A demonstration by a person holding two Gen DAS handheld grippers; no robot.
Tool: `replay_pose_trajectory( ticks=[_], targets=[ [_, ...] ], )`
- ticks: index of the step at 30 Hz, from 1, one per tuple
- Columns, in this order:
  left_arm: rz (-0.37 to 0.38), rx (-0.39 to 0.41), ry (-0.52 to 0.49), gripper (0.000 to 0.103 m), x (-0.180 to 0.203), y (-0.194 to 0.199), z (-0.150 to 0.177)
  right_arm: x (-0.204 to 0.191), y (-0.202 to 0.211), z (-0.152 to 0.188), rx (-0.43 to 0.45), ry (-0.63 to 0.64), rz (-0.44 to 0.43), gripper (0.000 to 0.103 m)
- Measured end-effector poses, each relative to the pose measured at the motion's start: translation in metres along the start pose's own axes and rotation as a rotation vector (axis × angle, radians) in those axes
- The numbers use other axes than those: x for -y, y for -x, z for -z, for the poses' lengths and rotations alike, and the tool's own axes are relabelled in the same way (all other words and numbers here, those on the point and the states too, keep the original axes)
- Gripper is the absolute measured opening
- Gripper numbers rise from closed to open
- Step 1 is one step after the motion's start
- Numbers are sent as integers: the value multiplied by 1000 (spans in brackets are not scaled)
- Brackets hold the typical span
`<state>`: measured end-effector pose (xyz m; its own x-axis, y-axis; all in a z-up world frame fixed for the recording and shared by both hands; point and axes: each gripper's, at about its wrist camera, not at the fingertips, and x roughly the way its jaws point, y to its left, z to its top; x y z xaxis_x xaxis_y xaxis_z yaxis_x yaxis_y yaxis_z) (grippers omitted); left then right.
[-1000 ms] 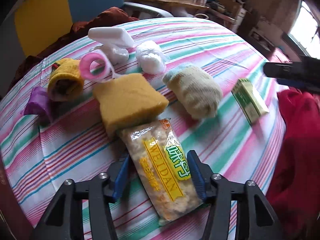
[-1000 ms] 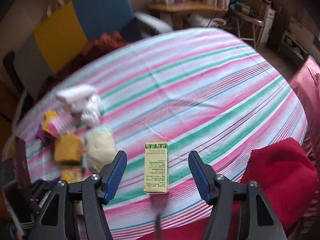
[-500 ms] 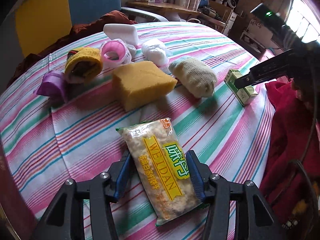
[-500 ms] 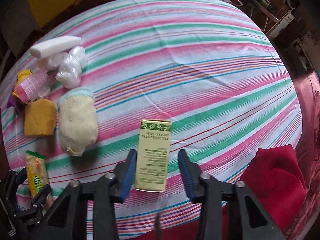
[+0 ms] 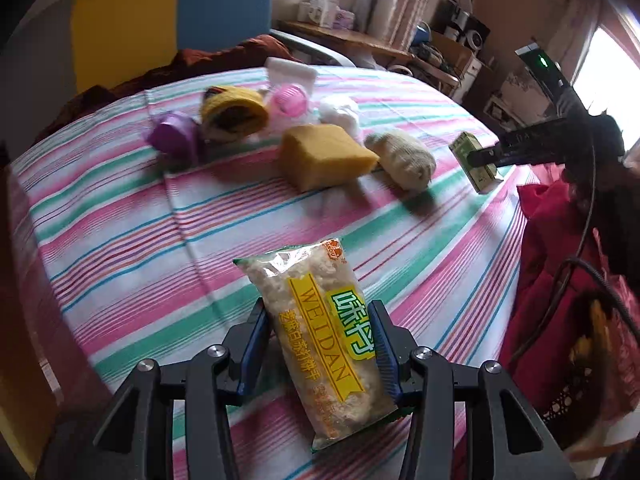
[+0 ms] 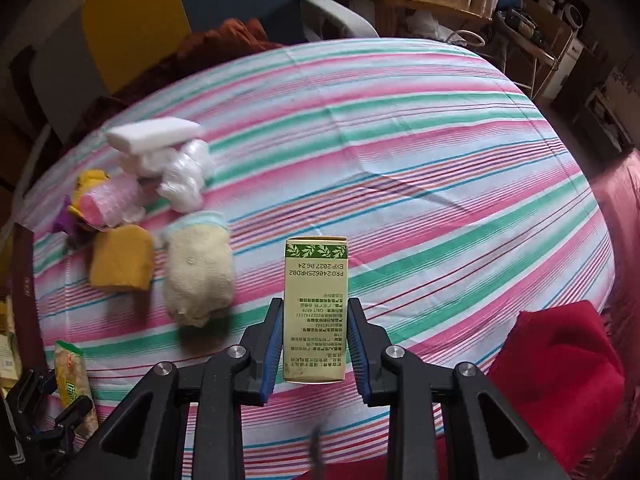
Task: Organize objects
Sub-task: 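Grasp a second WEIDAN cracker bag with the left tool while the right tool grasps the green-and-white box, then lower the cracker bag and green box into the gold tray with both tools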
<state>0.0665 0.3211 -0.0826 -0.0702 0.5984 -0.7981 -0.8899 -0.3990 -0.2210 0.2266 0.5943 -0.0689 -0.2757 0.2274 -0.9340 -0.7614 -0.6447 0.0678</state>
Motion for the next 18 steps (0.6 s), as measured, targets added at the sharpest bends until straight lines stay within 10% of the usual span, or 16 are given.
replay_pose_trajectory(
  ticks=[18],
  targets=[
    [-119, 208, 192, 49, -67, 112, 15, -195, 68, 7, 174, 322, -264, 29]
  ],
)
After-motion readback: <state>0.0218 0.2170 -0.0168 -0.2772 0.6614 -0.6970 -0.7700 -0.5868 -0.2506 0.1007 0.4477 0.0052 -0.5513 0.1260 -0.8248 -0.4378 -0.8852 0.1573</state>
